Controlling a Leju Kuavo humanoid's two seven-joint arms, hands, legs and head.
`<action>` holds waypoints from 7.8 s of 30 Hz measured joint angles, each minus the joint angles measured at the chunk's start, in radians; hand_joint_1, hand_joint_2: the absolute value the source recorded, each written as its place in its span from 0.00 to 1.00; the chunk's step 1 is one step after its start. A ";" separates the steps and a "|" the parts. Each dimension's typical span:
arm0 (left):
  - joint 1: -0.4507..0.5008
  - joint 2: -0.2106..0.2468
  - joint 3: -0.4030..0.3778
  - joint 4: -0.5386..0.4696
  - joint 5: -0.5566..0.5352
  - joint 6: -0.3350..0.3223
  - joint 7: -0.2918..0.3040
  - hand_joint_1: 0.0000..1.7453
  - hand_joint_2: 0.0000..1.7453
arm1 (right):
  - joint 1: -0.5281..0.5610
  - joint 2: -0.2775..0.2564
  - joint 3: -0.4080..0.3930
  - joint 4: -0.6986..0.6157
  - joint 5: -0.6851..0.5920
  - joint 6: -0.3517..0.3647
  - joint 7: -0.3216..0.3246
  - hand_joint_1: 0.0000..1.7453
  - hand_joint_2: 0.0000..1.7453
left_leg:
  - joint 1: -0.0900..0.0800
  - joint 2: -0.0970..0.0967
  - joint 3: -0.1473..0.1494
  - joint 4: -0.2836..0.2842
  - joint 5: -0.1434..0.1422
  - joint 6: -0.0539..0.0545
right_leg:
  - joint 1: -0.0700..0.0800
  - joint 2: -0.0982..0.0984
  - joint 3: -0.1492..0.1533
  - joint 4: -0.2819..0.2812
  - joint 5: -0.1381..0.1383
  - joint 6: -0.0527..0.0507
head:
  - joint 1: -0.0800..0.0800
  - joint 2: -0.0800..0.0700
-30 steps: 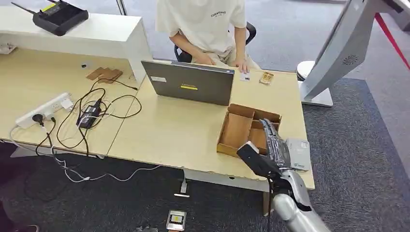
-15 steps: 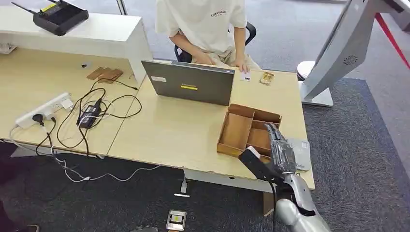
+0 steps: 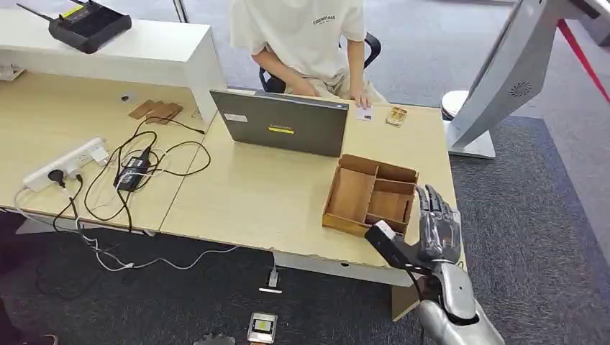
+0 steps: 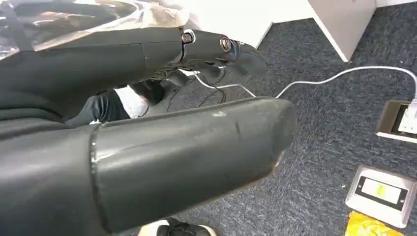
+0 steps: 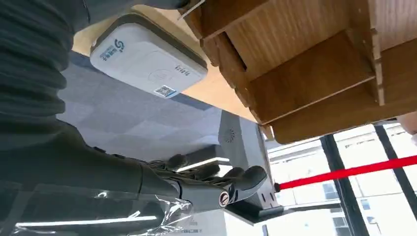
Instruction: Pass the card to the sensor for recognition and then transmit it.
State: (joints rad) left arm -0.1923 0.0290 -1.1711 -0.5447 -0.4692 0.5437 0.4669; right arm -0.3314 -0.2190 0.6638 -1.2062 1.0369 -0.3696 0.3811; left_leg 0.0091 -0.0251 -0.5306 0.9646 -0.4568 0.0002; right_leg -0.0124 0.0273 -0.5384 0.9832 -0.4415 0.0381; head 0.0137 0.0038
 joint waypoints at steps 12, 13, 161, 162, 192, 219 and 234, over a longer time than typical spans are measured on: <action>-0.003 0.000 0.006 -0.003 -0.024 -0.007 0.005 0.00 0.00 | 0.017 0.000 -0.029 0.014 -0.048 0.005 -0.025 0.00 1.00 | 0.000 0.000 0.000 0.000 0.000 0.000 | 0.000 0.000 0.000 0.000 0.000 0.000 | 0.000 0.000; -0.001 0.000 0.008 -0.003 -0.024 0.000 0.003 0.00 0.00 | 0.019 0.001 -0.029 0.014 -0.053 0.008 -0.031 0.00 1.00 | 0.000 0.000 0.000 0.000 0.000 0.000 | 0.000 0.000 0.000 0.000 0.000 0.000 | 0.000 0.000; 0.007 -0.012 0.009 -0.002 -0.031 0.033 -0.051 0.00 0.00 | -0.134 0.054 -0.031 -0.051 -0.090 -0.127 -0.147 1.00 1.00 | 0.000 0.000 0.000 0.000 0.000 0.000 | 0.000 0.000 0.000 0.000 0.001 0.000 | 0.000 0.000; 0.007 -0.012 0.009 -0.002 -0.034 0.032 -0.052 0.00 0.00 | -0.149 0.048 -0.036 -0.073 -0.090 -0.121 -0.142 1.00 1.00 | 0.000 0.000 0.000 0.000 0.000 0.000 | 0.000 0.000 0.000 0.000 0.001 0.000 | 0.000 0.000; -0.022 -0.025 0.008 -0.003 -0.131 -0.042 -0.082 0.00 0.00 | -0.629 0.163 0.019 0.421 -0.285 -0.026 -0.181 0.21 1.00 | 0.000 -0.001 -0.001 0.000 0.002 0.000 | 0.000 0.000 0.000 0.001 0.001 -0.001 | 0.000 0.000; -0.001 -0.025 0.023 0.000 -0.086 -0.010 -0.091 0.00 0.00 | -0.706 0.153 0.044 0.529 -0.068 -0.297 -0.172 0.00 1.00 | 0.000 0.000 0.000 0.001 0.002 0.000 | 0.000 0.000 0.000 0.001 0.001 -0.001 | 0.000 0.000; 0.052 -0.016 0.029 0.000 0.049 0.108 -0.092 0.00 0.00 | -0.638 -0.140 -0.057 0.233 0.282 -0.294 -0.037 0.00 1.00 | 0.000 0.000 0.001 0.002 0.001 0.001 | -0.001 0.000 0.001 -0.001 0.002 0.000 | 0.000 0.000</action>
State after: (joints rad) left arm -0.1404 0.0130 -1.1421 -0.5447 -0.4200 0.6512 0.3750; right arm -0.9692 -0.3591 0.6069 -0.9735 1.3187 -0.6638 0.3441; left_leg 0.0090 -0.0255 -0.5300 0.9664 -0.4559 0.0011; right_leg -0.0133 0.0272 -0.5375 0.9822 -0.4399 0.0381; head 0.0137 0.0038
